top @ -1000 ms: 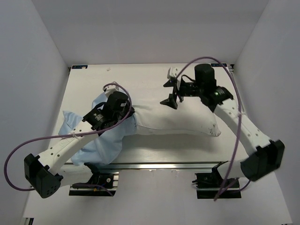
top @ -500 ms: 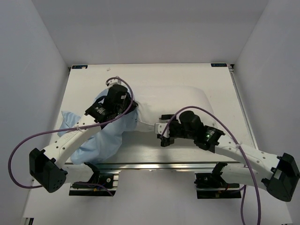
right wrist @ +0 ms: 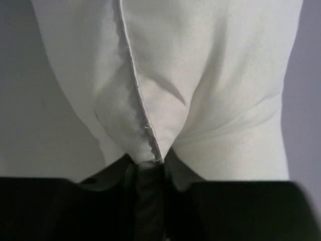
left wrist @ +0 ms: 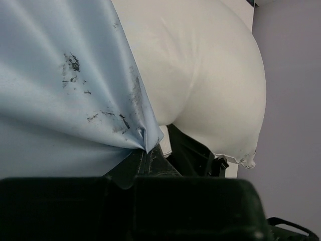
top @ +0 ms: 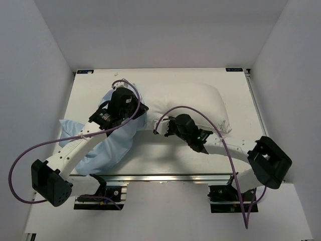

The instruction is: Put the pillow into the pillowcase

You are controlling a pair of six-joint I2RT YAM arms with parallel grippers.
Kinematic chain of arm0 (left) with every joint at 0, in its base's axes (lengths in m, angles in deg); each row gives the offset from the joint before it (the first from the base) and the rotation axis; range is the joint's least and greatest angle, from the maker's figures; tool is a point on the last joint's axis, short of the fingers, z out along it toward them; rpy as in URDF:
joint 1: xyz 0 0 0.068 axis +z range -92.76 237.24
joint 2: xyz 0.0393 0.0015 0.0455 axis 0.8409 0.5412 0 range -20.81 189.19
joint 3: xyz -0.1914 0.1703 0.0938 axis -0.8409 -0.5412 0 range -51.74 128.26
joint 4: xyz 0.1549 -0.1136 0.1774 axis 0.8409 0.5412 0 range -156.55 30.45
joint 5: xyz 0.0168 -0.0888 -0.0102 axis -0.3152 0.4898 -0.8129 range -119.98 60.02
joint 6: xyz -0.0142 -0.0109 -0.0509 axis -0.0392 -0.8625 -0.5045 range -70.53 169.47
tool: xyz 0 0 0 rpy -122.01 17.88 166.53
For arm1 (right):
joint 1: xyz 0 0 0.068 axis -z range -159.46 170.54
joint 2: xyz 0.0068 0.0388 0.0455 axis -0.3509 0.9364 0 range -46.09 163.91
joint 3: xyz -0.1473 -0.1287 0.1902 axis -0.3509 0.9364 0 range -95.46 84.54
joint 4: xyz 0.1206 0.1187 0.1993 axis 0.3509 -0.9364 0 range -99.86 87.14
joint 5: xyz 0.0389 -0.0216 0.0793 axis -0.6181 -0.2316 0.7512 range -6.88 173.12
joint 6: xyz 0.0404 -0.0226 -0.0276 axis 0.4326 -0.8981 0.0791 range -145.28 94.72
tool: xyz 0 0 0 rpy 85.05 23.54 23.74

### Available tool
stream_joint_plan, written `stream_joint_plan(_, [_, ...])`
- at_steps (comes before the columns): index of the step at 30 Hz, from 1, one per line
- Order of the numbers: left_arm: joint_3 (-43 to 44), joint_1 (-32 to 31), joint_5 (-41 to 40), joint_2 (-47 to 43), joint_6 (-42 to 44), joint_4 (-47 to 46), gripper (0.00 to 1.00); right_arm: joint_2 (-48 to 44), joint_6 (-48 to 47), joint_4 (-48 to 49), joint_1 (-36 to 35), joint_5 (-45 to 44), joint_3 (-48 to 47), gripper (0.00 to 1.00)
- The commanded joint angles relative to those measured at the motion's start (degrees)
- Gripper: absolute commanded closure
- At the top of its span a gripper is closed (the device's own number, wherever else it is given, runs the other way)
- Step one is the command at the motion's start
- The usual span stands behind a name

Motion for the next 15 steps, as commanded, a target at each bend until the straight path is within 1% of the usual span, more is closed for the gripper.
stream_joint_plan(1, [1.4, 0.8, 3.1, -1.4, -0.2, -3.6, 1.00, -0.5, 4.3, -6.9, 2.0, 2.7, -9.7, 0.86])
stream_joint_plan(2, [2.0, 0.9, 3.7, -1.2, 0.2, -3.9, 1.00, -1.1, 5.6, -16.7, 2.3, 9.5, -12.1, 0.97])
stream_joint_plan(3, [2.7, 1.0, 4.9, -0.9, 0.7, -4.0, 1.00, -1.8, 7.2, -21.5, 3.4, 14.0, -14.6, 1.00])
stream_joint_plan(4, [4.5, 1.0, 5.3, -0.1, 2.3, -3.9, 1.00, -3.5, 8.7, -24.5, 3.8, 21.1, -17.8, 1.00])
stream_joint_plan(6, [6.6, 1.1, 5.9, 0.7, 4.6, -2.6, 1.00, -5.4, 12.7, -28.9, 4.0, 25.3, -20.2, 1.00])
stream_joint_plan(7, [8.7, 1.2, 5.9, 1.3, 5.5, -2.2, 1.00, -6.5, 14.0, -31.2, 4.1, 30.0, -24.1, 1.00])
stream_joint_plan(8, [9.9, 1.3, 7.8, 1.6, 6.3, -1.5, 1.00, -6.9, 16.0, -32.9, 4.1, 31.9, -26.5, 1.00])
stream_joint_plan(9, [11.1, 1.3, 8.2, 1.8, 7.5, -0.9, 1.00, -7.0, 20.0, -37.6, 4.1, 34.0, -29.2, 1.00])
stream_joint_plan(10, [12.5, 1.5, 9.5, 2.3, 8.2, -0.4, 1.00, -6.7, 21.9, -40.2, 4.2, 39.0, -32.3, 1.00])
stream_joint_plan(11, [15.8, 1.6, 10.1, 2.7, 8.9, 0.9, 1.00, -6.8, 24.1, -42.1, 4.3, 41.4, -37.8, 1.00])
stream_joint_plan(12, [17.5, 1.6, 10.7, 3.1, 10.3, 1.7, 1.00, -6.8, 25.8, -44.7, 4.3, 43.6, -40.1, 1.00])
stream_joint_plan(13, [19.2, 1.6, 12.0, 3.4, 11.1, 2.2, 1.00, -6.9, 29.1, -45.5, 4.3, 47.4, -42.1, 1.00])
stream_joint_plan(15, [24.0, 1.7, 12.6, 4.1, 12.4, 3.7, 1.00, -6.9, 32.5, -45.6, 4.3, 49.4, -46.9, 1.00])
